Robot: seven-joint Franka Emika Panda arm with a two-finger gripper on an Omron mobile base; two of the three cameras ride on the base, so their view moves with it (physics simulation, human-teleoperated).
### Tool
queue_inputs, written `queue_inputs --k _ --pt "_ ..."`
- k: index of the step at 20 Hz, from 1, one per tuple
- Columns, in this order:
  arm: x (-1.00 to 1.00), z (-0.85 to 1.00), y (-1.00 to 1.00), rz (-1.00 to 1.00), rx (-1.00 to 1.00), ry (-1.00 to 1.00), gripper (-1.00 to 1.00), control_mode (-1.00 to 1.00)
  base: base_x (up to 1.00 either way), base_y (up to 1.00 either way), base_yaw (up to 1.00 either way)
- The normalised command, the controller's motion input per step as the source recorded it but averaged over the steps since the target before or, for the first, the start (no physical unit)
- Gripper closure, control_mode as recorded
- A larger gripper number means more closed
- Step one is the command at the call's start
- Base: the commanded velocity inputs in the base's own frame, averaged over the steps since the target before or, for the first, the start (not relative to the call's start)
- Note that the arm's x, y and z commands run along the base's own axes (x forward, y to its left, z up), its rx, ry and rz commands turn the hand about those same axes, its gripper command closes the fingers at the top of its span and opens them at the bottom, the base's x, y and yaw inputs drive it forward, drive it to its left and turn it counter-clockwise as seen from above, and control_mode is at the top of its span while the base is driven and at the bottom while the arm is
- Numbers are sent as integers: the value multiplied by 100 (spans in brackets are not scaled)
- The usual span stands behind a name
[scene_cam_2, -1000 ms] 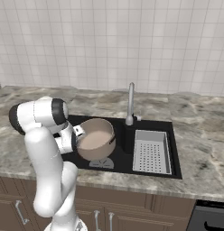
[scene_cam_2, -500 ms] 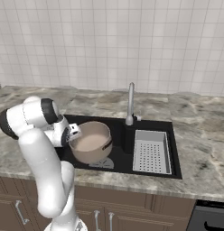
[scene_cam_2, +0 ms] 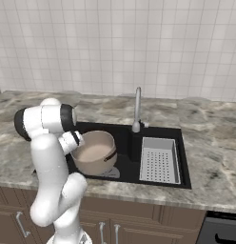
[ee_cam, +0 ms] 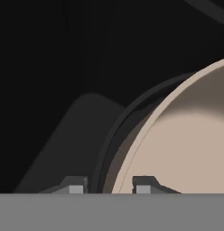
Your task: Move the pot and pan from the stove into the sink.
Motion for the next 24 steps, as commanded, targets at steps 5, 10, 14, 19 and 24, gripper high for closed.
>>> queue_inputs --k 5,10,14,19,24 --pt "1 -5 0 0 0 0 100 -100 0 0 0" --pt "9 -9 0 0 0 0 100 -100 0 0 0" --pt "3 -4 0 0 0 0 100 -100 0 0 0" --pt "0 0 0 0 0 0 -100 -100 0 0 0" --pt "2 21 0 -6 0 0 -100 -100 0 0 0"
